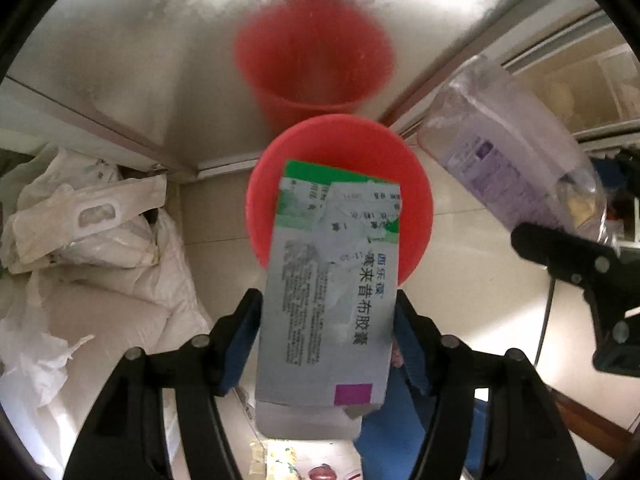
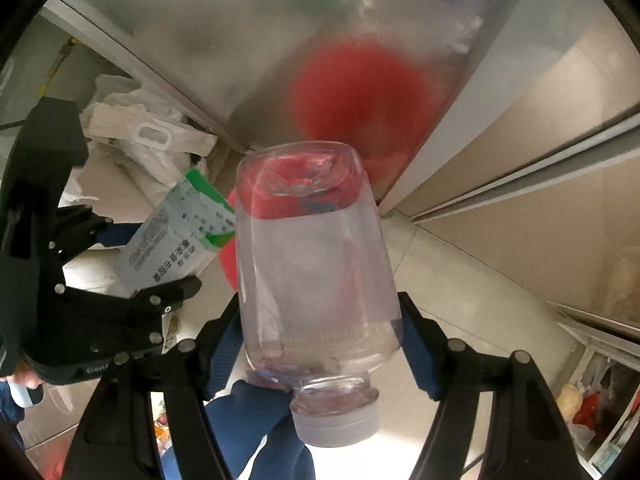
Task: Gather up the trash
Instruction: 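Open both grippers to drop box and bottle into the red bin, then raise both tools back up to the counter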
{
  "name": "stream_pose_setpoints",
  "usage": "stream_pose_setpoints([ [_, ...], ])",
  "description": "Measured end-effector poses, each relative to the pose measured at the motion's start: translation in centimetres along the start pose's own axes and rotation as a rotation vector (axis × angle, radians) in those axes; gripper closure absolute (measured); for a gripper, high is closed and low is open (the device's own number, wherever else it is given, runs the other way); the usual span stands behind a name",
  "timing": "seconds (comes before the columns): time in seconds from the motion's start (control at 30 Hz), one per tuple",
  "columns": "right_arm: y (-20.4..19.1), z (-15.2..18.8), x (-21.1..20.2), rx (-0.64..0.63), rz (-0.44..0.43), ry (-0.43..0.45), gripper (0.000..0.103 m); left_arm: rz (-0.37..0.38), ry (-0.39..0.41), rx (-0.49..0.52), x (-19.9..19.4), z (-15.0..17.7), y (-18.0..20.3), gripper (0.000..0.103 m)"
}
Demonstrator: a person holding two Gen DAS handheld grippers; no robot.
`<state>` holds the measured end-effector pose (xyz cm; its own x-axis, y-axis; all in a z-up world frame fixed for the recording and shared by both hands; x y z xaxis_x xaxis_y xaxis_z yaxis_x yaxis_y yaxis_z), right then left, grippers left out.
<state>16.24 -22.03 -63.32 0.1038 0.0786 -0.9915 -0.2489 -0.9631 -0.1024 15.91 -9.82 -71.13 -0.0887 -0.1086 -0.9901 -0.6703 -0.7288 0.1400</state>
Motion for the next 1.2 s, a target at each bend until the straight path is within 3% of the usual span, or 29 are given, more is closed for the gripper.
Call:
stream_pose_setpoints([
  [0.07, 0.0, 0.1, 0.6, -0.001, -0.007, 0.005, 0.033, 0.000, 0.001, -0.002, 0.3, 0.1, -0.1, 0.033],
  [0.1, -0.1, 0.1, 0.8, -0.003, -0.011, 0.008, 0.033, 0.003, 0.003, -0.006, 0.3, 0.0, -0.3, 0.022],
  [0.13, 0.9, 0.7, 0.5, -0.006, -0.014, 0.011, 0.033, 0.006, 0.008, -0.009, 0.3, -0.2, -0.4, 0.019],
  [0.33, 2.0, 1.2, -0.1, 0.019, -0.057, -0.022, 0.033, -0.013, 0.043, -0.025, -0.7, -0.2, -1.0, 0.014],
  [0.43, 1.9, 1.4, -1.5, 0.003, -0.058, 0.001, 0.033, -0.022, 0.052, -0.040, -1.8, -0.1, -1.2, 0.014],
  [0.67, 1.2, 2.4, -5.5, -0.088, -0.022, 0.088, 0.015, -0.033, 0.096, -0.090, -5.9, 1.4, -1.0, 0.013],
  [0.8, 1.3, 3.3, -8.3, -0.089, -0.038, 0.099, 0.014, -0.036, 0.132, -0.130, -10.0, 2.5, -0.3, 0.012],
  [0.97, 0.7, 4.4, -13.2, -0.079, -0.064, 0.149, 0.014, -0.066, 0.174, -0.160, -16.7, 3.9, 1.7, 0.000],
  [1.2, 0.8, 6.6, -25.5, -0.078, -0.093, 0.275, 0.014, -0.133, 0.281, -0.188, -29.4, 6.2, 5.3, 0.000],
])
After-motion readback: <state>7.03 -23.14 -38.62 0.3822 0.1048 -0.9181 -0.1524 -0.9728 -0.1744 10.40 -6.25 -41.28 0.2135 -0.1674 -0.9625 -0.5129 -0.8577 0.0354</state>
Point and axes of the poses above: each gripper's, at about its wrist camera, not at the fingertips, and x roughly the way its jaws point, y to its right, z to its underside, the point moved 3 cm from there along x, roughly the way its jaws point, and after that the axes turned 14 degrees about x, right-handed, at the moved point
